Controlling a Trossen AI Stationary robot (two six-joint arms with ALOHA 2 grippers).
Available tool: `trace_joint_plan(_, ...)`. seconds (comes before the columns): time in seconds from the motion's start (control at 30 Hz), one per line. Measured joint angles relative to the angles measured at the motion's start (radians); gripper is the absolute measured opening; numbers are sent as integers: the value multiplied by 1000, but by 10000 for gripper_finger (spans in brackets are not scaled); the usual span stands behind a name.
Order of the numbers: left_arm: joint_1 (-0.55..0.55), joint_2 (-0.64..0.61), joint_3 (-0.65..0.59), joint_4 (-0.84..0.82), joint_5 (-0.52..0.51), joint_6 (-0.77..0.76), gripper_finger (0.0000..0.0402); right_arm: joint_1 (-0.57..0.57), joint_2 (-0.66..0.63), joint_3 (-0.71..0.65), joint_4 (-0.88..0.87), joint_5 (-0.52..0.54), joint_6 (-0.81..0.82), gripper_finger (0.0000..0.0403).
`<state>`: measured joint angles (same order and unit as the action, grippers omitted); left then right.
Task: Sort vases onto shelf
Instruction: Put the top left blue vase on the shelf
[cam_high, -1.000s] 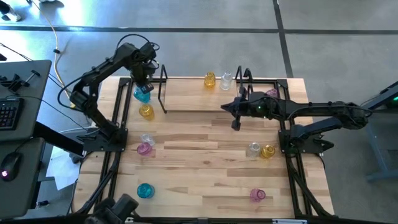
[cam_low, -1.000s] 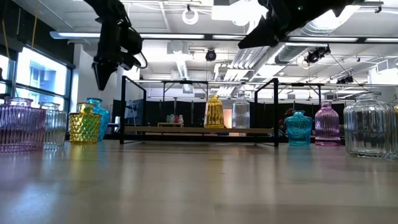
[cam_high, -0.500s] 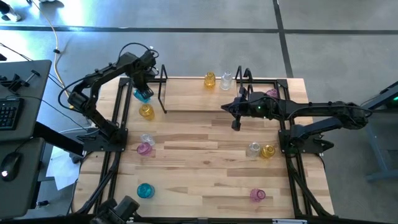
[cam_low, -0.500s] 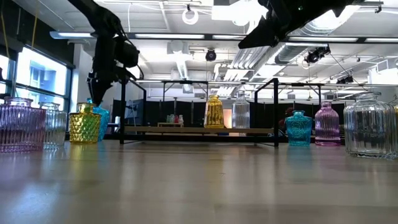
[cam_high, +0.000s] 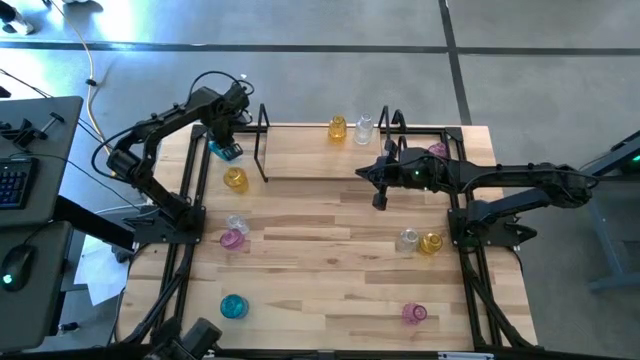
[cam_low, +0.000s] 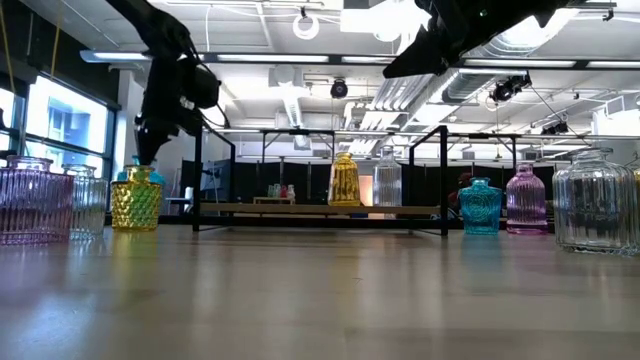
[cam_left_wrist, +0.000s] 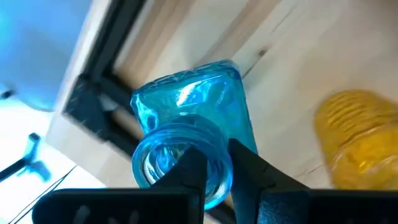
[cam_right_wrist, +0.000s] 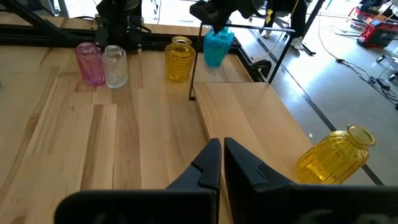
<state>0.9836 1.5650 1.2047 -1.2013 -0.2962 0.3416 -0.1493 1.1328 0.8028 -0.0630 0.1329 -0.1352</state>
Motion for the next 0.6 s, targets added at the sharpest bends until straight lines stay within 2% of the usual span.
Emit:
trace_joint_plan(0.13,0,-23,45,-60,-31,-19,30,0,0,0,8,0,0,0)
trace_joint_plan(0.3,-9,-59,173,-149,-34,-55,30,0,0,0,10,0,4,0)
trace_joint_plan(0.47,-43,-81,364,-280,-34,-62,30,0,0,0,10,0,4,0)
trace_joint_plan(0.6,-88,-81,555,-333,-75,-71,30,0,0,0,10,0,4,0)
